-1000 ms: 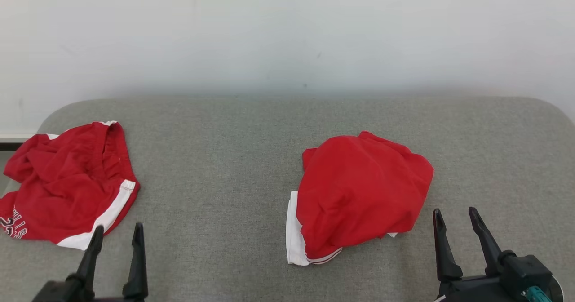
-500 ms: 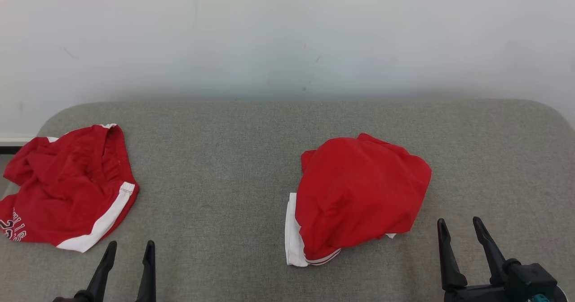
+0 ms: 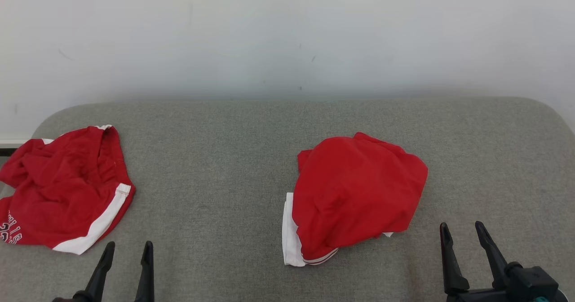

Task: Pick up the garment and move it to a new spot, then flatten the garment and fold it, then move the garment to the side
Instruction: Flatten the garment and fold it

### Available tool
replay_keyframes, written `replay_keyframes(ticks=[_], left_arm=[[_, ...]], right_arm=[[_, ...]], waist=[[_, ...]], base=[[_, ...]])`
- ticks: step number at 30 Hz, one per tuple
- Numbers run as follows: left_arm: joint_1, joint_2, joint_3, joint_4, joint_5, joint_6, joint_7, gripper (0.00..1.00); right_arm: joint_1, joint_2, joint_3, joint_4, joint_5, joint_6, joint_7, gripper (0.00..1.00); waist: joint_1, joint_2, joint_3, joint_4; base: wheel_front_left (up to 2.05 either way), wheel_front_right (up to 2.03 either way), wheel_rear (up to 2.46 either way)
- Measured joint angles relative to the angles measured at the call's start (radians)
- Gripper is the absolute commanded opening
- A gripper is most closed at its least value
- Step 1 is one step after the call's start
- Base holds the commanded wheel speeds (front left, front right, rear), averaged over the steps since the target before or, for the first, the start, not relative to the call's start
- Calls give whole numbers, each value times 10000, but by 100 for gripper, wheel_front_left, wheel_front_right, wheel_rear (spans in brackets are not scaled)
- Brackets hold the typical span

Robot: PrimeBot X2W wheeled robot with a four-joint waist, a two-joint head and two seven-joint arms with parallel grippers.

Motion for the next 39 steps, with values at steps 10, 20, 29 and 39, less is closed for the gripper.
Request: replay_keyframes(ticks=[10,20,29,39], left_arm=[[-108,-138,-13,167,236,-98,0,100],[-731,-389,-203,360,539,-286,0,100],[-1224,-700,-199,502,694,-468,0,100],[-1811,-953,-194,608,882,-675,0,100]], right_arm=[[-241,-535,-347,568,199,0,105,100],[-2413,-2071,-422,2474,546,0,433,100],[-4251,-2857,-13,5049,1009,0,405,100],[-5825,-3060,842,7998,1407,0,174,100]], waist=[[0,0,128,114],[2,1,678,529],[3,1,1376,1140],[3,2,2222,1621]], base=[[0,0,0],[0,0,0],[0,0,0],[0,0,0]])
